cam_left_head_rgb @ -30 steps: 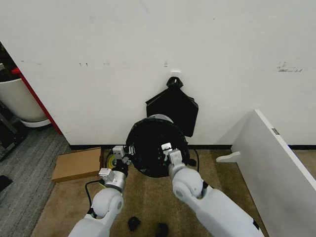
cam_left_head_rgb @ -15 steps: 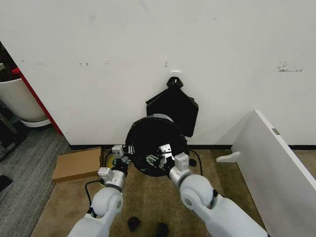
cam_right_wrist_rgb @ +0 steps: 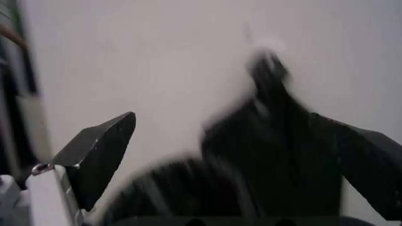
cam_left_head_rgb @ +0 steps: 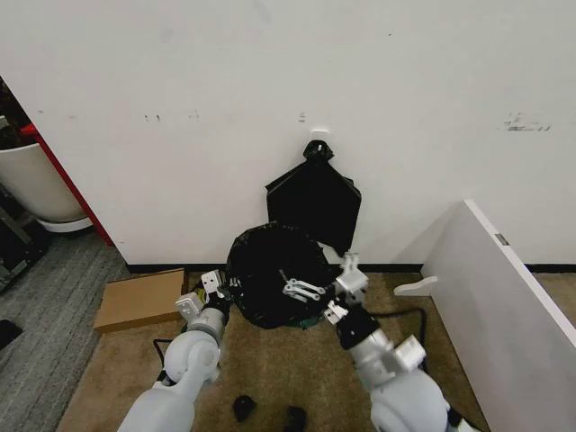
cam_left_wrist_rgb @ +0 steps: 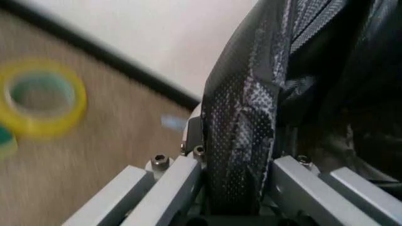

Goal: Place the garbage bag over the trash bin.

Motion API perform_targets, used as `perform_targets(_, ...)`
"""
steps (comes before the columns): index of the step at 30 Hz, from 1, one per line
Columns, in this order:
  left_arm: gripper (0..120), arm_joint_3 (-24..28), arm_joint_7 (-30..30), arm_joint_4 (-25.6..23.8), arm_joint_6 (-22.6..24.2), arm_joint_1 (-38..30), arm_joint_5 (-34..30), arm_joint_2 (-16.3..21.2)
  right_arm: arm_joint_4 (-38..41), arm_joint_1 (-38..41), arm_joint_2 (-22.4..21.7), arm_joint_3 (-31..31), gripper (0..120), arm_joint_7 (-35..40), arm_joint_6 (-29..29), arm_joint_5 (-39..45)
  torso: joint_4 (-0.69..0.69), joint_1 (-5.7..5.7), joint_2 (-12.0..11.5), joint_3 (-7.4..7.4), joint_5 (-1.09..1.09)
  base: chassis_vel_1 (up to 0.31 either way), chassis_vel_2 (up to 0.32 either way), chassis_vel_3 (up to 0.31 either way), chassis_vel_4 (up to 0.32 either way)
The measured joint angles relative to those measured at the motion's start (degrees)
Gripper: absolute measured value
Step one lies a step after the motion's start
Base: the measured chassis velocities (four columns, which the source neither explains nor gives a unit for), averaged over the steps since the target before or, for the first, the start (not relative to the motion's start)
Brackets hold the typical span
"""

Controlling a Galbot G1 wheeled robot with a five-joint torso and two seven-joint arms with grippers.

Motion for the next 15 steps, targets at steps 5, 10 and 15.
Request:
perform_targets(5,0,-4.3,-4.7,-0.8,6.1,-1.7,-9.1,-1.0,-3.5,-1.4,0.3,-2.4,100,5.8,-6.4,3.3,0.0,0.0,0.0,0.01,0.01,0.0,0.0,0.0,0.0)
perform_targets(10,0,-7.0,-6.3,-1.0,7.8,-2.2,-12.9,-1.1,-4.8,-0.2,1.2,-3.5,100,6.9,-10.2,7.3,0.01,0.0,0.0,0.01,0.0,0.0,0.0,0.0,0.0)
perform_targets(15,0,-7.8,-6.4,-1.1,8.3,-1.9,-14.2,-1.0,-7.0,1.0,1.7,-3.5,100,6.7,-10.5,7.2,0.01,0.01,0.0,0.01,-0.01,0.0,0.0,0.0,0.0)
